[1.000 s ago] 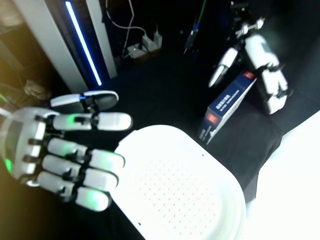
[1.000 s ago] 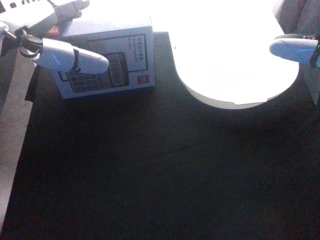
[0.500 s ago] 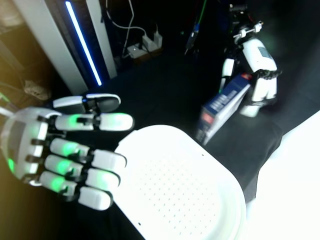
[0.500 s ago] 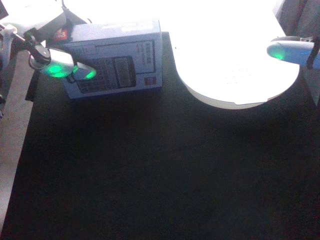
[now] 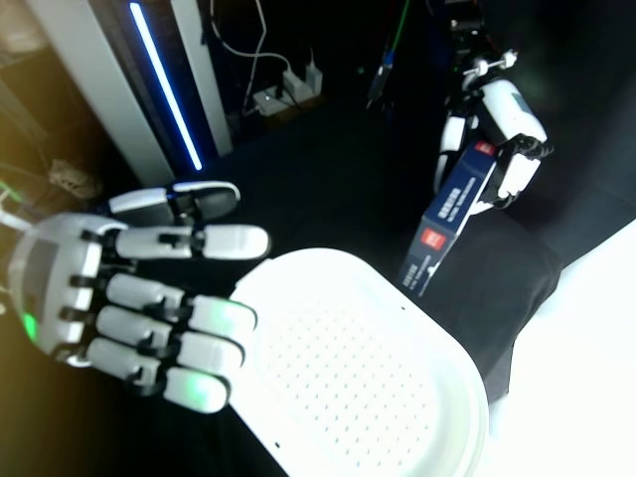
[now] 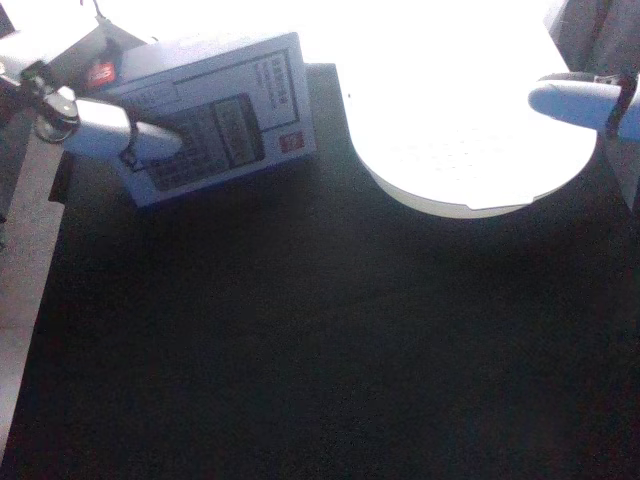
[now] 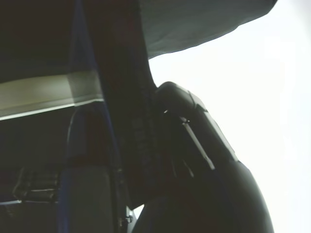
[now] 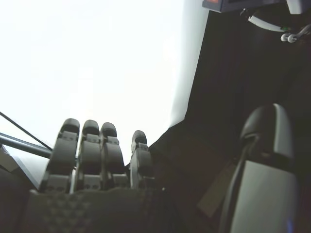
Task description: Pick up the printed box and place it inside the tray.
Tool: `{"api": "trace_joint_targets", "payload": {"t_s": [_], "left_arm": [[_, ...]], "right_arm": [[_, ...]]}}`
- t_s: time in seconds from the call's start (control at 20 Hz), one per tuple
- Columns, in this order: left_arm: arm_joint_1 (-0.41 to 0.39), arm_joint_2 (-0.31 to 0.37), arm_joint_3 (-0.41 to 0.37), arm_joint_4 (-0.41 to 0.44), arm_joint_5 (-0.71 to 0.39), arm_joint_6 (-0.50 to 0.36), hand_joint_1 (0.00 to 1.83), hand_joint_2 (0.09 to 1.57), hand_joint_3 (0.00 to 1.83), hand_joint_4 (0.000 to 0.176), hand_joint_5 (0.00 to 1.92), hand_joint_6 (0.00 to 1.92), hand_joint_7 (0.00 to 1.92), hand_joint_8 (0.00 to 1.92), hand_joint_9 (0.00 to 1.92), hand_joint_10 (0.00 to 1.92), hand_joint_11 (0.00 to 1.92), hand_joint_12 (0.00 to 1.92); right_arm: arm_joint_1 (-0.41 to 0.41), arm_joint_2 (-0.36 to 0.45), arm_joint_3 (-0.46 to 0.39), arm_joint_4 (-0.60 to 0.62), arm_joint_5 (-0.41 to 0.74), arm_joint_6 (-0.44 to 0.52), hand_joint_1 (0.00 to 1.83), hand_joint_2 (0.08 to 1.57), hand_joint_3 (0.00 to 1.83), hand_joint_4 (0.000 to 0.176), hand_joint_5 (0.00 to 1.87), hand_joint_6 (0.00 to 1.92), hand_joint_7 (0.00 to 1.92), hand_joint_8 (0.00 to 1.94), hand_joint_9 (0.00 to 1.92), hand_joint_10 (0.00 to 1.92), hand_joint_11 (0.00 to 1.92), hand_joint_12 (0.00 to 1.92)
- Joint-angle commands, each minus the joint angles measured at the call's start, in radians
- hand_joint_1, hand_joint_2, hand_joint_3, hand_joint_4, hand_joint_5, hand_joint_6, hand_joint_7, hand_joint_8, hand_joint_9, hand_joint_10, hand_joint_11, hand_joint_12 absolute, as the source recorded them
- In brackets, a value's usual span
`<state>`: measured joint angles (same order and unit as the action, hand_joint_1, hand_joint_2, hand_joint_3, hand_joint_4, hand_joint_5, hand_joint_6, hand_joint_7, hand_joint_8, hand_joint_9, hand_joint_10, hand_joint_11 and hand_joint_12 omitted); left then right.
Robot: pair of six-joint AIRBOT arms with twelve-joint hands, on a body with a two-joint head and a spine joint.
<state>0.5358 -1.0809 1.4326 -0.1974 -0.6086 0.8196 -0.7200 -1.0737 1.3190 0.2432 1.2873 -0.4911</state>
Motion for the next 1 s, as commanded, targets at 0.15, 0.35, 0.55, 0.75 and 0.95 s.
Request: {"api": "trace_joint_targets", "payload": {"t_s": [0.15, 0.35, 0.55, 0.75, 0.95], "left_arm": [[-0.06, 0.07, -0.04, 0.026, -0.137, 0.007, 1.27, 1.09, 0.0, 0.0, 0.95, 0.81, 1.12, 0.98, 1.25, 0.78, 1.08, 1.25], [-0.125, 0.097, -0.064, 0.051, -0.181, 0.018, 1.28, 1.09, 0.0, 0.0, 0.96, 0.79, 1.13, 0.96, 1.29, 0.74, 1.09, 1.22], [-0.196, 0.119, -0.105, 0.096, -0.241, 0.023, 1.27, 1.09, 0.0, 0.0, 0.99, 0.75, 1.08, 1.06, 1.22, 0.9, 1.02, 1.34], [-0.209, 0.117, -0.15, 0.141, -0.312, 0.026, 1.27, 1.13, 0.0, 0.0, 0.92, 0.83, 1.02, 1.17, 1.14, 1.04, 0.99, 1.44], [-0.21, 0.065, -0.158, 0.144, -0.358, 0.046, 1.27, 1.11, 0.0, 0.0, 0.95, 0.79, 1.06, 1.11, 1.18, 0.99, 1.01, 1.41]], "right_arm": [[0.013, 0.007, 0.014, 0.017, 0.119, 0.006, 0.66, 0.7, 0.0, 0.176, 0.0, 0.0, 0.0, 0.0, 0.0, 0.0, 0.0, 0.0], [0.032, 0.006, 0.021, 0.017, 0.097, 0.006, 0.7, 0.68, 0.0, 0.176, 0.0, 0.0, 0.0, 0.0, 0.0, 0.0, 0.0, 0.0], [0.046, -0.006, 0.032, 0.017, 0.088, 0.006, 0.71, 0.64, 0.0, 0.176, 0.0, 0.0, 0.02, 0.01, 0.0, 0.0, 0.04, 0.02], [0.076, -0.038, 0.053, 0.01, 0.056, 0.007, 0.66, 0.62, 0.0, 0.176, 0.0, 0.0, 0.03, 0.01, 0.01, 0.0, 0.04, 0.03], [0.114, -0.112, 0.116, 0.005, -0.01, 0.04, 0.66, 0.59, 0.03, 0.144, 0.0, 0.0, 0.03, 0.0, 0.01, 0.0, 0.0, 0.32]]}}
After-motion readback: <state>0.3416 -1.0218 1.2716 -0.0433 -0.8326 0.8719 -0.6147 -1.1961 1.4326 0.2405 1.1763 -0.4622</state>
